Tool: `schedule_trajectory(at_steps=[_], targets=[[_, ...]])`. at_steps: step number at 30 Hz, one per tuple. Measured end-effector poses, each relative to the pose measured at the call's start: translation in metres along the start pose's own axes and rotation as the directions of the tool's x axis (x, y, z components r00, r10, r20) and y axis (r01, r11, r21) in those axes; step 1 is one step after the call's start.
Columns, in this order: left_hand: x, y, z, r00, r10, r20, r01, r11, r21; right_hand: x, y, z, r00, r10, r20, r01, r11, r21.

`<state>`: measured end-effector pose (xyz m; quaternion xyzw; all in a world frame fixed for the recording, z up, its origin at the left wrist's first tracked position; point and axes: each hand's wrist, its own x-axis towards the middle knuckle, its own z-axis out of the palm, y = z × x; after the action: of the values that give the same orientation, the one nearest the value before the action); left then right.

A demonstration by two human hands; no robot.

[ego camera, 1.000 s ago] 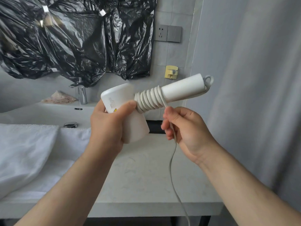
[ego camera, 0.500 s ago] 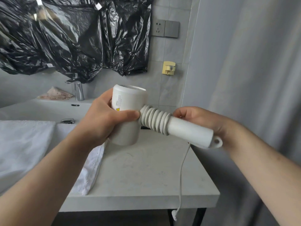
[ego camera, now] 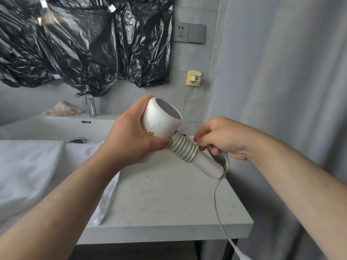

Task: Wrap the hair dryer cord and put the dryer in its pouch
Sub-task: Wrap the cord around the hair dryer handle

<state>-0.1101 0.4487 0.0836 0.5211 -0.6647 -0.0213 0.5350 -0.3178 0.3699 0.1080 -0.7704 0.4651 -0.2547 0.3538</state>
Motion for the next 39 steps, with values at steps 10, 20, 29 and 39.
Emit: schedule_trajectory(at_steps=[10,20,29,39], targets=[[-0.005,-0.008,0.019,0.988,-0.065,-0.139,0.073,0.996,0.048,-0.009,-0.003,0.025,0.939,-0.316,-0.132,0.153,0.732,-0.664],[-0.015,-0.019,0.03,0.954,-0.204,-0.22,0.197,0.979,-0.054,-0.004,0.004,0.035,0.901,-0.379,-0.213,0.163,0.749,-0.643],[-0.014,-0.017,0.023,0.966,-0.172,-0.193,0.17,0.985,-0.025,-0.008,0.002,0.034,0.914,-0.396,-0.091,0.214,0.66,-0.72],[-0.014,-0.018,0.028,0.973,-0.197,-0.121,0.194,0.98,-0.04,-0.007,0.011,0.035,0.934,-0.351,-0.071,0.191,0.656,-0.73]])
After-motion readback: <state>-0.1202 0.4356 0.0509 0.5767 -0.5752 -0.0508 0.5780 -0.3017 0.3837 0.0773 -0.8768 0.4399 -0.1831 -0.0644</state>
